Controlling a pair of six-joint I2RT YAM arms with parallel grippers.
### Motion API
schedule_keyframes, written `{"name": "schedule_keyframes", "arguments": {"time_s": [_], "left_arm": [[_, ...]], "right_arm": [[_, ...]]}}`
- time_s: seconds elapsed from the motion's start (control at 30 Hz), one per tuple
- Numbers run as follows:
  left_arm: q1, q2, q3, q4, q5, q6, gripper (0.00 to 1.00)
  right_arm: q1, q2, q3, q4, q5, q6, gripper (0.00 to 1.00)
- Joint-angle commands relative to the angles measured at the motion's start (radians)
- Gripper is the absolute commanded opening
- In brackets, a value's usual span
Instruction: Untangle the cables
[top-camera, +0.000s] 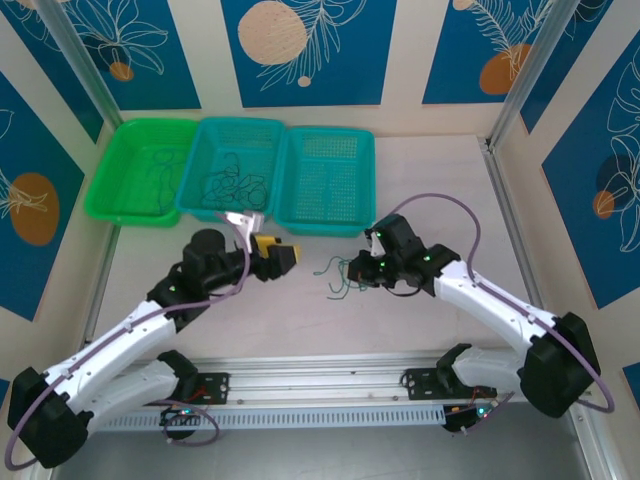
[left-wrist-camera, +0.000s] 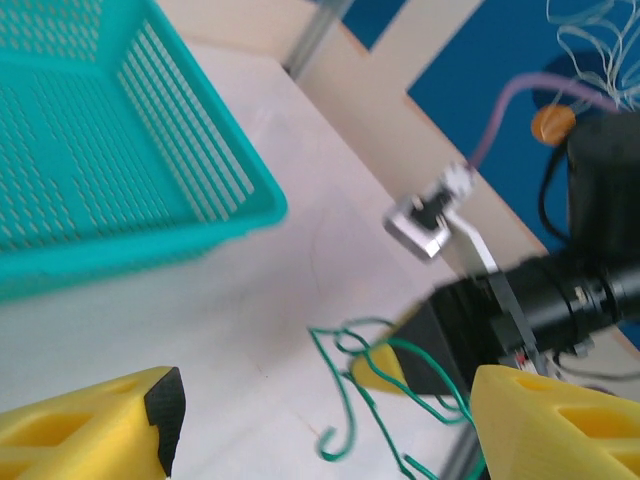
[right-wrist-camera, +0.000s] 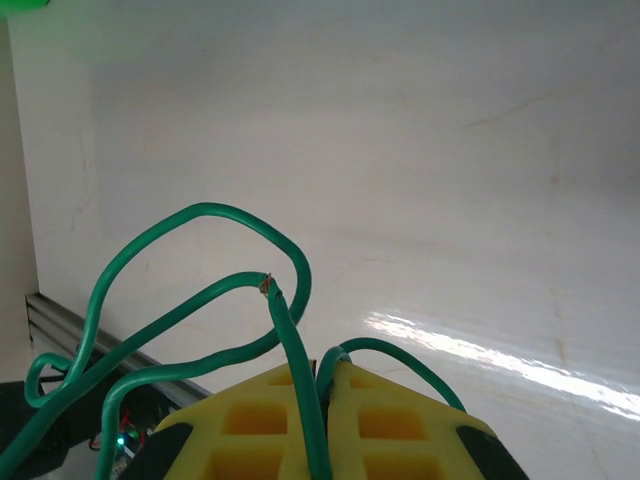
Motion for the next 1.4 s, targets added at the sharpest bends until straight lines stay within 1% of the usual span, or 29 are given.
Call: {"name": "schedule_keyframes", "arguments": {"time_s": [0.0, 0.1, 0.13, 0.23, 0.3, 0.37, 0.47, 0.57, 0.67, 0.87, 0.9, 0.97, 1.07, 1.13, 1.2, 1.27, 1.37], "left_arm": [[-0.041, 0.009, -0.022, 0.028, -0.057, -0.093, 0.76], [-0.041, 0.063, -0.025, -0.006, -0.090, -0.126, 0.75], [-0.041, 0.085, -0.027, -0.002, -0.080, -0.132, 0.74], [-0.041, 0.158, -0.035, 0.042, 0.013, -0.159, 0.70], [-0.042, 0.189, -0.058, 0.068, 0.043, -0.196, 0.66], [-0.041, 0.198, -0.093, 0.109, 0.054, -0.231, 0.53], [-0.041, 0.177, -0.138, 0.153, 0.054, -0.262, 0.31], [-0.041, 0.135, -0.152, 0.137, 0.025, -0.252, 0.01], [-0.039, 0.087, -0.156, 0.099, -0.018, -0.222, 0.00], [-0.012, -0.040, -0.151, -0.052, -0.145, -0.154, 0.00], [0.000, -0.063, -0.151, -0.077, -0.162, -0.146, 0.00], [0.021, -0.096, -0.153, -0.115, -0.185, -0.139, 0.00], [0.052, -0.131, -0.160, -0.142, -0.191, -0.148, 0.00], [0.061, -0.140, -0.166, -0.138, -0.183, -0.156, 0.00], [0.064, -0.142, -0.169, -0.129, -0.173, -0.162, 0.00], [0.065, -0.138, -0.168, -0.120, -0.162, -0.164, 0.00], [0.068, -0.144, -0.169, -0.133, -0.172, -0.156, 0.00]], "right_arm": [[0.060, 0.058, 0.060, 0.024, -0.012, -0.074, 0.00], [0.114, 0.102, 0.094, 0.042, -0.022, -0.111, 0.00], [0.129, 0.110, 0.101, 0.047, -0.023, -0.114, 0.00], [0.140, 0.114, 0.107, 0.080, -0.054, -0.089, 0.00], [0.141, 0.104, 0.106, 0.100, -0.069, -0.073, 0.00], [0.141, 0.096, 0.106, 0.115, -0.076, -0.064, 0.00], [0.142, 0.096, 0.110, 0.132, -0.079, -0.061, 0.00], [0.147, 0.103, 0.109, 0.148, -0.092, -0.066, 0.00], [0.147, 0.107, 0.104, 0.151, -0.092, -0.072, 0.00], [0.130, 0.069, 0.071, 0.096, 0.042, -0.047, 0.13], [0.117, 0.052, 0.052, 0.101, 0.050, -0.036, 0.15], [0.084, 0.019, 0.007, 0.117, 0.048, -0.010, 0.18], [0.014, -0.027, -0.064, 0.126, 0.033, 0.043, 0.20], [-0.035, -0.049, -0.108, 0.147, -0.016, 0.063, 0.18], [-0.059, -0.071, -0.137, 0.158, -0.029, 0.069, 0.15], [-0.070, -0.083, -0.152, 0.147, -0.010, 0.073, 0.12], [-0.101, -0.103, -0.157, 0.085, 0.057, 0.109, 0.10]]}}
